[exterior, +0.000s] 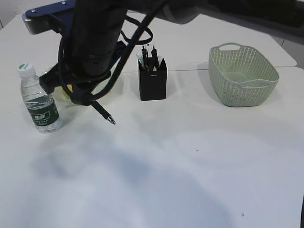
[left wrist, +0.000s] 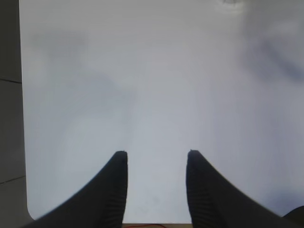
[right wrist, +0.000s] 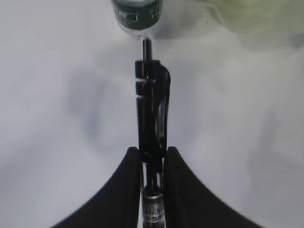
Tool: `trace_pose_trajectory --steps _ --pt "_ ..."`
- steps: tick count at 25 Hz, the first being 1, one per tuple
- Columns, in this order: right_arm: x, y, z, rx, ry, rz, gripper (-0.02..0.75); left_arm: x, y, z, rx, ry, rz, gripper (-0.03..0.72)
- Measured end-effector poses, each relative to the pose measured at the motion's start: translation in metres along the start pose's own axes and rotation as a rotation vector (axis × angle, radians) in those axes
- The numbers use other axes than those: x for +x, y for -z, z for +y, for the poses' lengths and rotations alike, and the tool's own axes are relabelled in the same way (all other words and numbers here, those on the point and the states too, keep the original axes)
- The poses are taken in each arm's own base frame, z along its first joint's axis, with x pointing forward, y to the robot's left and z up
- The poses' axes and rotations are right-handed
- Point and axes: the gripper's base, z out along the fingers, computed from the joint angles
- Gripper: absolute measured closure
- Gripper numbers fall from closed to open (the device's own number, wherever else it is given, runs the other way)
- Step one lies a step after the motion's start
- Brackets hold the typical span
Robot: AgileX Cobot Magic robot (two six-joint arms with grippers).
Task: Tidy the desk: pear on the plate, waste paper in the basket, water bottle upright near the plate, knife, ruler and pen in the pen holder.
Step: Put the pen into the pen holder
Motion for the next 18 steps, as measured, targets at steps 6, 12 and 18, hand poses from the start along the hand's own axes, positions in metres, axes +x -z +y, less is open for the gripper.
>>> trace_pose_trajectory --steps 6,12,18 --pt "-0.001 0.007 -0.003 0.033 0.021 -0.093 0.624 0.000 0.000 0.000 0.000 0.000 0.000 0.402" --pt "0.027 0.006 -0.005 0.069 0.064 -0.192 0.624 0.000 0.000 0.000 0.000 0.000 0.000 0.402" --pt "0.049 0.025 -0.015 0.097 0.089 -0.380 0.624 0.000 0.000 0.000 0.000 0.000 0.000 0.402"
